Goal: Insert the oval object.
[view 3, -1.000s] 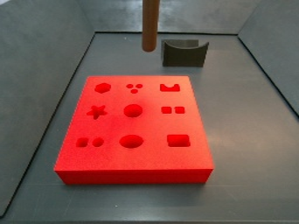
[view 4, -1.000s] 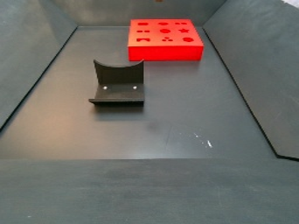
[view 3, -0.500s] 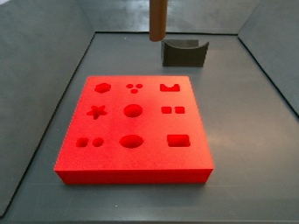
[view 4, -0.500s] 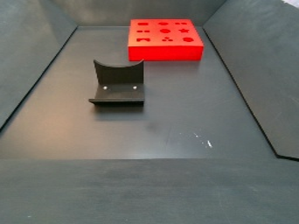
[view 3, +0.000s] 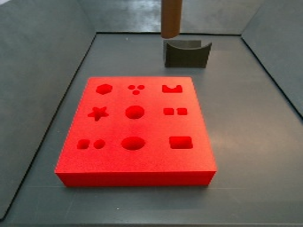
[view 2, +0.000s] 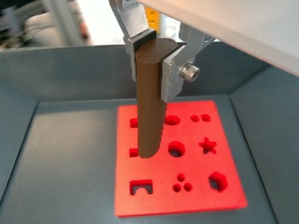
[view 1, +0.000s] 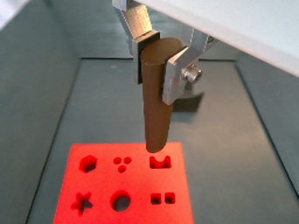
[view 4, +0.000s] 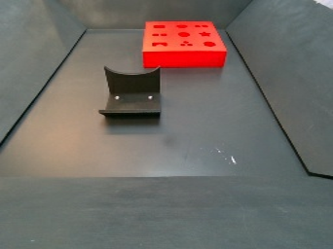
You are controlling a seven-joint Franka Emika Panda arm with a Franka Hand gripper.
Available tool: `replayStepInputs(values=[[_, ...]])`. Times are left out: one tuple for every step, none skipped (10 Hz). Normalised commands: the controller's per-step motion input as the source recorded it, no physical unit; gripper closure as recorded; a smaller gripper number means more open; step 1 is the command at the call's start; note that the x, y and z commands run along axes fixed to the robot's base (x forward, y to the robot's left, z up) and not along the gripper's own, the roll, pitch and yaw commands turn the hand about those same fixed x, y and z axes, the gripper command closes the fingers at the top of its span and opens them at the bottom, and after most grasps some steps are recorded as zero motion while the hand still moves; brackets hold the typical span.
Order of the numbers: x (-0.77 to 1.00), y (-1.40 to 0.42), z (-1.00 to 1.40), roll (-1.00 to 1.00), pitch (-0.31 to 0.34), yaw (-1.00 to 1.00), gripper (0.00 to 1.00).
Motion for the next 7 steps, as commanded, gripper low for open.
replayStepInputs(values=[[0.1,0.0,-0.09,-0.16,-0.05,-0.95,1.0],[0.1,0.0,-0.11,-0.16,-0.06,-0.95,1.0],[0.11,0.0,-0.14,-0.16,-0.064,-0.94,1.0],[0.11,0.0,-0.19,-0.14,-0.064,-0.94,1.0],[0.13,0.0,-0.17,-0.16,-0.067,-0.92,1.0],[0.15,0.0,-0.19,-0.2,-0.09,-0.86,1.0],[0.12,0.0,-0.22,-0.19,-0.093,-0.86,1.0]])
